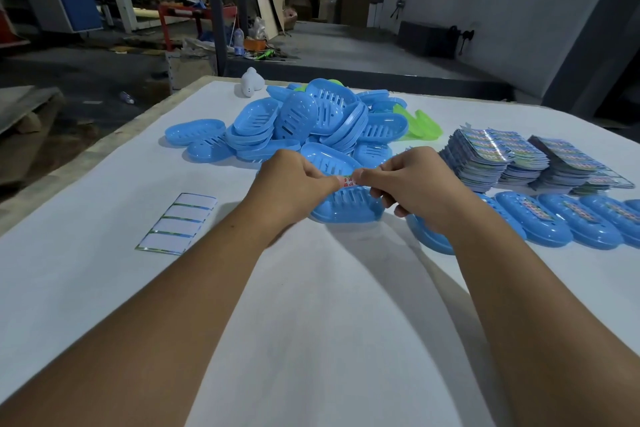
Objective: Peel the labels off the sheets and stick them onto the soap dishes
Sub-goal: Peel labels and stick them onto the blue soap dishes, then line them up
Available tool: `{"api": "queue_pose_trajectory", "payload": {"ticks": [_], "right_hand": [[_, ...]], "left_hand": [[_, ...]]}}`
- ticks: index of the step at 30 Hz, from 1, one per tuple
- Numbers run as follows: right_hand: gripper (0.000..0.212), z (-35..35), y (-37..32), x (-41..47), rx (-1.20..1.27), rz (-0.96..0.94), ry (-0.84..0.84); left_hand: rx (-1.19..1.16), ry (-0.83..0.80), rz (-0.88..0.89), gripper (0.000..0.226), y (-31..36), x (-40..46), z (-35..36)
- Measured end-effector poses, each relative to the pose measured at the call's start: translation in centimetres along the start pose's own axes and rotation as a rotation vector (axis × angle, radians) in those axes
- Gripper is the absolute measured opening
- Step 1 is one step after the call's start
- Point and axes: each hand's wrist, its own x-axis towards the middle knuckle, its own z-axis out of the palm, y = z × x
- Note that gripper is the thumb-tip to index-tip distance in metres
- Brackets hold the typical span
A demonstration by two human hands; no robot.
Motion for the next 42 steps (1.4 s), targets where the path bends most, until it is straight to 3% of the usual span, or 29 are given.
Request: {"api": "queue_pose_trajectory", "payload": {"ticks": [5, 10, 19, 23, 29, 42], "right_hand": [[0.038, 0.3, -0.5, -0.3, 0.050, -0.102, -0.012], [0.036, 0.5, -0.9, -0.6, 0.060, -0.168, -0.005], [0.037, 0.5, -0.6, -0.5, 0.082, -0.081, -0.005], [0.039, 0.5, -0.4, -0.4, -0.029, -0.018, 0.031], [0.043, 0.5, -0.2, -0.5, -0.245, -0.006, 0.032], [0.044, 1.0, 0.2, -0.2, -0.343, -0.033, 0.027]], "left_hand": [[-0.065, 0.026, -0.078, 0.057, 0.4, -0.2, -0.6], [-0.175, 0.006, -0.205, 0.043, 0.9, -0.1, -1.0], [-0.193, 0.008, -0.204, 0.036, 0.8, -0.2, -1.0], [-0.193, -0.012, -0.162, 0.033, 0.6, -0.2, -0.8], [0.055, -0.006, -0.086, 0.050, 0.4, -0.6, -0.1], [0.391, 0.127, 0.009, 0.037, 0.4, -0.8, 0.5]]}}
